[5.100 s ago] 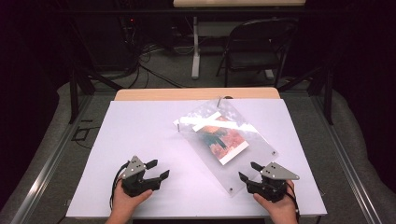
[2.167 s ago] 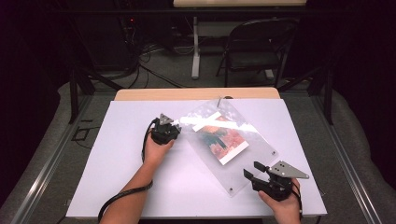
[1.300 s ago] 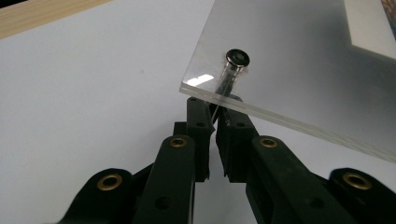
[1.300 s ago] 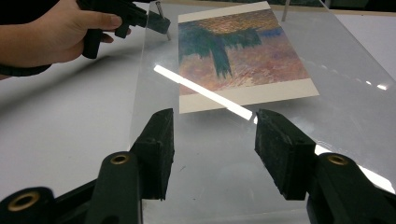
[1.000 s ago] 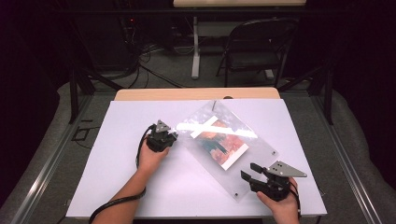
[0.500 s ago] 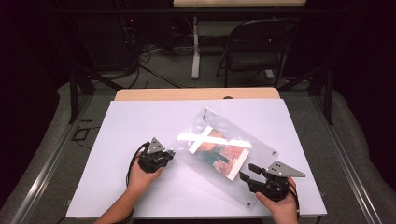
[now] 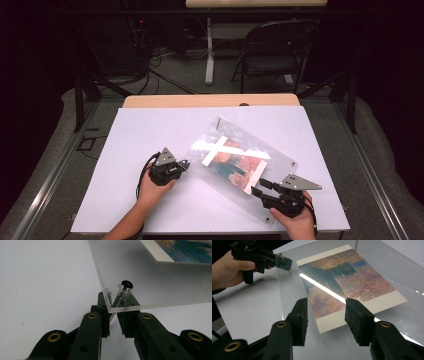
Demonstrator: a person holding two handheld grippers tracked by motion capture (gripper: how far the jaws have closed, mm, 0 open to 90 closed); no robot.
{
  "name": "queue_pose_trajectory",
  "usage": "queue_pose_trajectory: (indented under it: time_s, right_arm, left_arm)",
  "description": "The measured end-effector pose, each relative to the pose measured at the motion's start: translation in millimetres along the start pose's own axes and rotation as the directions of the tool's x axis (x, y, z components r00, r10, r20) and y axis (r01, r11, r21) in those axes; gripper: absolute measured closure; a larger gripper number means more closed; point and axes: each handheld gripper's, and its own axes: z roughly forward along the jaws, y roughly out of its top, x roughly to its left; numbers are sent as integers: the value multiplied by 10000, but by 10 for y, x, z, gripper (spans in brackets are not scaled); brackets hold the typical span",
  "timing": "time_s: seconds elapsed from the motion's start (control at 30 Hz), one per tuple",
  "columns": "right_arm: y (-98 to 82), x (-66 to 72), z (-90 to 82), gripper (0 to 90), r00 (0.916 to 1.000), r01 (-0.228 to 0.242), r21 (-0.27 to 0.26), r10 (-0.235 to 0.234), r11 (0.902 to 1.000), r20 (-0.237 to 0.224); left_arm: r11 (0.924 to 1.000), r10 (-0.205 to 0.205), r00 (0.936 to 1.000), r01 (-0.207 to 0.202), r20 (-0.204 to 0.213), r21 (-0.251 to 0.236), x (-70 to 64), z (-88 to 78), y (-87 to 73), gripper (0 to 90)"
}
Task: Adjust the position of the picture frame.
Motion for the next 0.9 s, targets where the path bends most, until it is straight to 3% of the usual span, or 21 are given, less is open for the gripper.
queue_pose_trajectory:
  time_s: [0.3, 0.47, 0.73, 0.9]
  right_arm:
    - [7, 87, 48, 578, 9990, 168, 115, -163, 9998, -418]
    - [7, 81, 36, 578, 9992, 64, 103, -59, 9999, -401]
    - [7, 93, 40, 579, 9990, 96, 85, -92, 9999, -432]
    - [8, 100, 48, 613, 9981, 105, 113, -98, 9999, -612]
  left_arm:
    - [9998, -62, 9999, 63, 92, -171, 16, 8, -27, 801]
    - [9998, -172, 9998, 173, 49, -47, 13, 32, -45, 788]
    - [9999, 20, 10000, -20, -13, 118, 13, 50, -44, 814]
    - [9998, -178, 9998, 177, 112, 68, 22, 38, -27, 814]
